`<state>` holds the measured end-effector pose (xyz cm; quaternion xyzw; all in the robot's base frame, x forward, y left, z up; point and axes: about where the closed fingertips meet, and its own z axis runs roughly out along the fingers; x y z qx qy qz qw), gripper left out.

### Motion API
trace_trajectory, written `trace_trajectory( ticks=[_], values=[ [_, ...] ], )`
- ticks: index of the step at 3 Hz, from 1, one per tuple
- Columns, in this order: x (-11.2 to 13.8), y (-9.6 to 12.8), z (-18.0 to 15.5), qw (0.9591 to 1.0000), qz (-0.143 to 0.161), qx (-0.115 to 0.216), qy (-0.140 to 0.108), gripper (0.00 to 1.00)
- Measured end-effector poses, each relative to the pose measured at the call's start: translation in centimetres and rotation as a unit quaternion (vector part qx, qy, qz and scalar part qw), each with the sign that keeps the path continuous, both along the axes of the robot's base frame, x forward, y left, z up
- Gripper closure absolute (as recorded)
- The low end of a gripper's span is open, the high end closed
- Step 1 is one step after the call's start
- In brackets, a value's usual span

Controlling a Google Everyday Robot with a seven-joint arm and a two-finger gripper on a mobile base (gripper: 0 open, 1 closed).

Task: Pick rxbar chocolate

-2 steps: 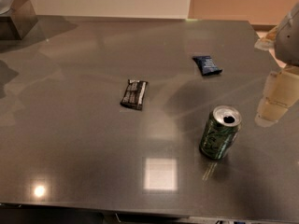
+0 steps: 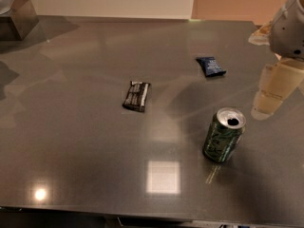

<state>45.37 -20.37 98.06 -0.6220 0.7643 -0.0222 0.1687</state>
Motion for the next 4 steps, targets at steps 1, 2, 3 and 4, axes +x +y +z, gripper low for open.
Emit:
trace_trajectory(
  ticks=[1,2,3,4],
  values=[
    [3.4,2.5,0.4,0.9986,0.051,0.017,-0.002,0.00],
    [7.3,6.1,0.4,0.9929,0.115,0.030,-0.002,0.00],
    [10.6,10.7,-0.7,0.9812,0.191,0.027,0.002,0.00],
    [11.9,14.7,-2.7,0.9650,0.262,0.014,0.005,0.00]
  ],
)
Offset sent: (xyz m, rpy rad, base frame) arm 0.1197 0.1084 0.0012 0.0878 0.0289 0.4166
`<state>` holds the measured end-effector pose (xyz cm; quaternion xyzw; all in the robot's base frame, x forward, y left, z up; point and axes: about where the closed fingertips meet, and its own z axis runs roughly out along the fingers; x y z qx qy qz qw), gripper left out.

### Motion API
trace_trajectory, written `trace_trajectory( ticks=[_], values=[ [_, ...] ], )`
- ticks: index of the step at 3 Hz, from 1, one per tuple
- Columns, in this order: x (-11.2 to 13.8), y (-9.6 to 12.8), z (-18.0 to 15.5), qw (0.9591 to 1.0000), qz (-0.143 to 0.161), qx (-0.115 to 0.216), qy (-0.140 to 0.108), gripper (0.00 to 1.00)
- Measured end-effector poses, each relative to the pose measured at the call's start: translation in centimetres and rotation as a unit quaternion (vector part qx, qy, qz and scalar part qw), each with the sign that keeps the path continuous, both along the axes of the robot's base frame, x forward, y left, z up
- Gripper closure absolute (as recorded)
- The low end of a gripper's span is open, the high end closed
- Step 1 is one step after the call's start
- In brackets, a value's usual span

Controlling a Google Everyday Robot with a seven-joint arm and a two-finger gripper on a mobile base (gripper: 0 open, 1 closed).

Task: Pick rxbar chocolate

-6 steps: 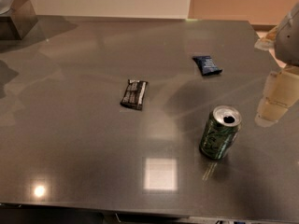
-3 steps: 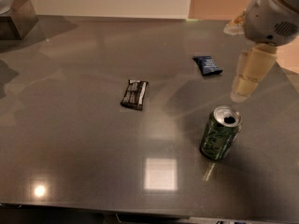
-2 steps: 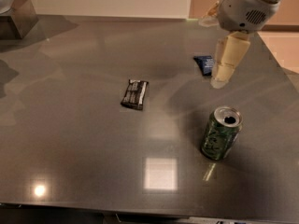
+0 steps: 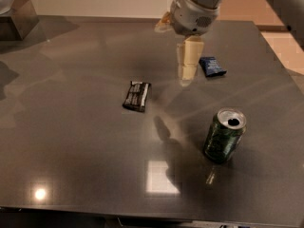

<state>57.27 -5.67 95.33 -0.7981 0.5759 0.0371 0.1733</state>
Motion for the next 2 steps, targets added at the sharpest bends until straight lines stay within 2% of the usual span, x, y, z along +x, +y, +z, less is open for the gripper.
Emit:
trace_trajectory(
  ticks=[1,2],
  values=[
    [0.0,3.2,-3.7,0.9975,0.067,-0.022,0.012,0.00],
    [-0.2,5.7,-7.3,0.9905,0.126,-0.046,0.031,0.00]
  ],
)
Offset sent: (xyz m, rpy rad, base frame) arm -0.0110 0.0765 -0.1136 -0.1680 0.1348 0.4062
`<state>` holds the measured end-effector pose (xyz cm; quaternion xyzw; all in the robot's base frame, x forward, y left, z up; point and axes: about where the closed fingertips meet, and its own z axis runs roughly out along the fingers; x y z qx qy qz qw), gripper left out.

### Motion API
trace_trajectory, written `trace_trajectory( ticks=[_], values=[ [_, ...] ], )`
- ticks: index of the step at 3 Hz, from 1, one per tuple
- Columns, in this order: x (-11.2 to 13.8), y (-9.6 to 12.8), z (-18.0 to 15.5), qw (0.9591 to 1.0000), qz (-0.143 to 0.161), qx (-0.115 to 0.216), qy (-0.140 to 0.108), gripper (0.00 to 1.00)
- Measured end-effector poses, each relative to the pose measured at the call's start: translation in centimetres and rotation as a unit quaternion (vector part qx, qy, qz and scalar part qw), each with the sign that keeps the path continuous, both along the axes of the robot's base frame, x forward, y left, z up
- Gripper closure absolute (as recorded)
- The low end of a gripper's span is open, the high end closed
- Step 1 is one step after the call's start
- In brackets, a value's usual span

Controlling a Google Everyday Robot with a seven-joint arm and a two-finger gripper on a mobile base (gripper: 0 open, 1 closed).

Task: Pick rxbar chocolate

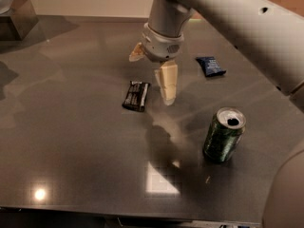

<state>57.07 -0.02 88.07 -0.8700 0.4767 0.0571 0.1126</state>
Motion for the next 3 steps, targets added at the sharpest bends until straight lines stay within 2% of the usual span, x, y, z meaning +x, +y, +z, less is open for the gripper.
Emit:
trace_trajectory(
  ticks=[1,3],
  values=[
    [0.1,1.5,-3.0,0.9987,0.043,-0.020,0.020,0.00],
    [0.8,3.9,-6.0,0.9913,0.111,-0.055,0.045,0.00]
  ],
)
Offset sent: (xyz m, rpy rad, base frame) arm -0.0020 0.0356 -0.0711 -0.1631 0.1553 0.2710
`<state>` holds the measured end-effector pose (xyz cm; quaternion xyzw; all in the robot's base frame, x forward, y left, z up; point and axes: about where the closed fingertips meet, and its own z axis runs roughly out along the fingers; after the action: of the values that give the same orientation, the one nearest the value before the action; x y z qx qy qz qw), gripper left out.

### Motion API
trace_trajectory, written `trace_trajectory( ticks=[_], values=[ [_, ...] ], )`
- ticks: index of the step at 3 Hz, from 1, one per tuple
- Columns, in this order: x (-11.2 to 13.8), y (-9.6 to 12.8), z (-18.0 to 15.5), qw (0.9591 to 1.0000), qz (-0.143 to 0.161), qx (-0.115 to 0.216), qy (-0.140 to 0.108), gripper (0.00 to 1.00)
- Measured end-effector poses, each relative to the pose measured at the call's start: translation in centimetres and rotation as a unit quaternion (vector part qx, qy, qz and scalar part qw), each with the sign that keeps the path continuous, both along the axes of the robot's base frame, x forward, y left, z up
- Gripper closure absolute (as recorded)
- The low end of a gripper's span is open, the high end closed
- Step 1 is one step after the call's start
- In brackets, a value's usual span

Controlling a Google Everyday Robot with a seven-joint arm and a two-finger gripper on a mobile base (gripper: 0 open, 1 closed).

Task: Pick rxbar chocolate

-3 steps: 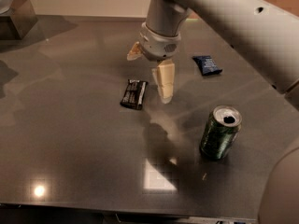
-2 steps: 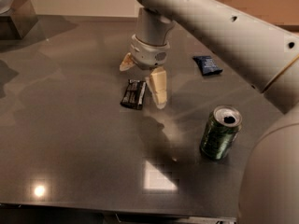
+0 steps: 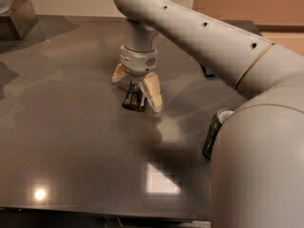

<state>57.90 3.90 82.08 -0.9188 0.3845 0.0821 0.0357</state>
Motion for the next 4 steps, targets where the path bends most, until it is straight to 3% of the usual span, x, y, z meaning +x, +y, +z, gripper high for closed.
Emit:
trace_trajectory(
  ticks=[1,4],
  values=[
    [0.33,0.50,-0.01,0.9998,0.019,-0.007,-0.001,0.18],
    [0.75,-0.15,0.43,0.9997,0.023,-0.012,0.002,0.89]
  ],
)
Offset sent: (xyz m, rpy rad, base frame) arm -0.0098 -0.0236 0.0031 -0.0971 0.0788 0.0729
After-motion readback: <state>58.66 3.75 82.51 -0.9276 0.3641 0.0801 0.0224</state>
